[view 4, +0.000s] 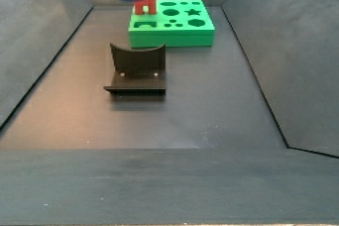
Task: Pick up the oval object. Move up. Place the oval object on the fixture. Regrasp the oval object. Move to above the board. Insert the oval object.
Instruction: Move to above the board.
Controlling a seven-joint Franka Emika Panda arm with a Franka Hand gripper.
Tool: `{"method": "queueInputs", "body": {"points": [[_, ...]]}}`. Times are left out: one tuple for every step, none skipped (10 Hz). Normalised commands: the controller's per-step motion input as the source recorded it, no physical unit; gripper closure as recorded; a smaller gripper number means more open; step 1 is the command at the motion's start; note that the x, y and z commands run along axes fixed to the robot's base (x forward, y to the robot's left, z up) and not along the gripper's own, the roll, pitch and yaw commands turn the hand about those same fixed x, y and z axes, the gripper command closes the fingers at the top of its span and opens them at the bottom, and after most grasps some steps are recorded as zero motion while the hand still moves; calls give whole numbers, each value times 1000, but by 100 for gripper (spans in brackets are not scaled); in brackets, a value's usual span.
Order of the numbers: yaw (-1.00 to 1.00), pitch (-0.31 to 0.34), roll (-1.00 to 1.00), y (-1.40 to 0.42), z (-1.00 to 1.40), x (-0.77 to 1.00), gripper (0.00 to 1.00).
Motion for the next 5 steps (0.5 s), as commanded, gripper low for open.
{"method": "queueInputs", "body": {"points": [[49, 105, -47, -18, 1000, -21, 100], [55, 113, -48, -23, 1000, -12, 100], [61, 120, -46, -27, 1000, -3, 100], [71, 125, -43, -30, 832, 17, 100], [79, 128, -43, -27, 666, 21, 100]]}}
